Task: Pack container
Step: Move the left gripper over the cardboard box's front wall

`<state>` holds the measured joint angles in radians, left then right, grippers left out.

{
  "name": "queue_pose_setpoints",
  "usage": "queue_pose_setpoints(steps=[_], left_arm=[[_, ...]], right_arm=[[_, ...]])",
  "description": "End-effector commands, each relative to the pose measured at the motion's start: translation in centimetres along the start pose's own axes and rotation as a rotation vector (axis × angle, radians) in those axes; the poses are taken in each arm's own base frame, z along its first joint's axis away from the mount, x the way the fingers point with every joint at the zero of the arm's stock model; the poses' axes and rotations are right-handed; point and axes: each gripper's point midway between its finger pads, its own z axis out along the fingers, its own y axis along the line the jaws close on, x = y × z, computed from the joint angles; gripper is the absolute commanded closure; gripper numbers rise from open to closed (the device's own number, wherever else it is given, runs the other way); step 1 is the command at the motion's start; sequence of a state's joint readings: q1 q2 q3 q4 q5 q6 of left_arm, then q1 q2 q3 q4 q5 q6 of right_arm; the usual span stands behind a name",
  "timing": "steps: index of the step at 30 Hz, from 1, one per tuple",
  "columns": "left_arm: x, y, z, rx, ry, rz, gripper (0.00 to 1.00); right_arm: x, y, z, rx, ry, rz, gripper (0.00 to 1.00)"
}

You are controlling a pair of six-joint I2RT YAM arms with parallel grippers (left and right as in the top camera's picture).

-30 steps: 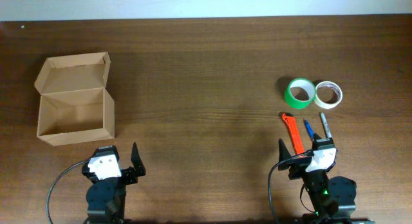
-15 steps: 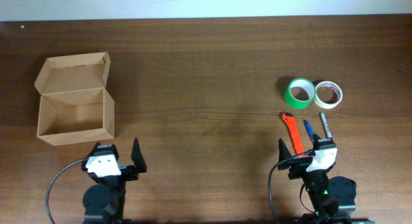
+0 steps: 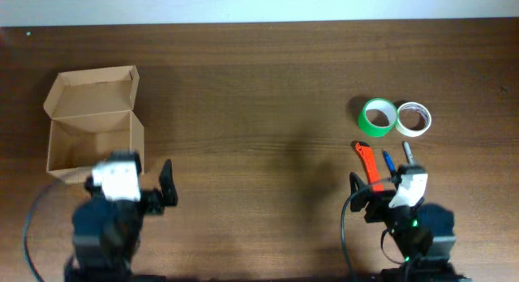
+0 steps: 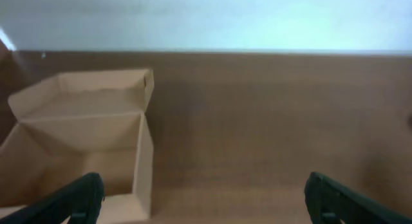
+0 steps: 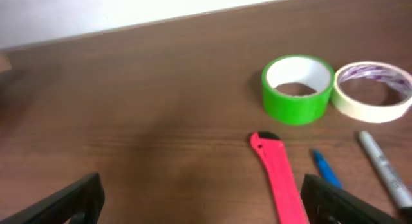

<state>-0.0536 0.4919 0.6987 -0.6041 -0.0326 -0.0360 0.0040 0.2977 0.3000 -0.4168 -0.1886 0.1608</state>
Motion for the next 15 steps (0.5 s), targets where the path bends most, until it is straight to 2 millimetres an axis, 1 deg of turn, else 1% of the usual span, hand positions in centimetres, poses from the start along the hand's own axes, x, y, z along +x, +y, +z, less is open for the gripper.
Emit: queue_pose_setpoints(steps=[1, 5, 9, 12, 15], left_arm=[[-3.4, -0.4, 1.1, 0.014, 0.072, 0.105, 0.0], [-5.6, -0.5, 2.9, 0.018, 0.181, 0.137, 0.0], [-6.4, -0.7, 5.3, 0.026, 0.279, 0.174, 0.0], [-6.4, -0.6, 6.9, 0.023, 0.325, 0.181, 0.0], [-5.6, -0.8, 8.3, 0.031, 0.359, 0.182, 0.0]], right_arm=[[-4.6, -0.1, -0.4, 0.059, 0.033, -0.093, 0.01], [-8.5, -1.1, 0.4, 0.151, 0.141, -0.137, 0.01], [-11.7, -2.0, 1.1, 0.227, 0.224, -0.14, 0.01], [-13.1, -1.3, 1.7, 0.198, 0.269, -0.131, 0.01], [-13.7, -1.1, 2.3, 0.187, 0.308, -0.125, 0.01]])
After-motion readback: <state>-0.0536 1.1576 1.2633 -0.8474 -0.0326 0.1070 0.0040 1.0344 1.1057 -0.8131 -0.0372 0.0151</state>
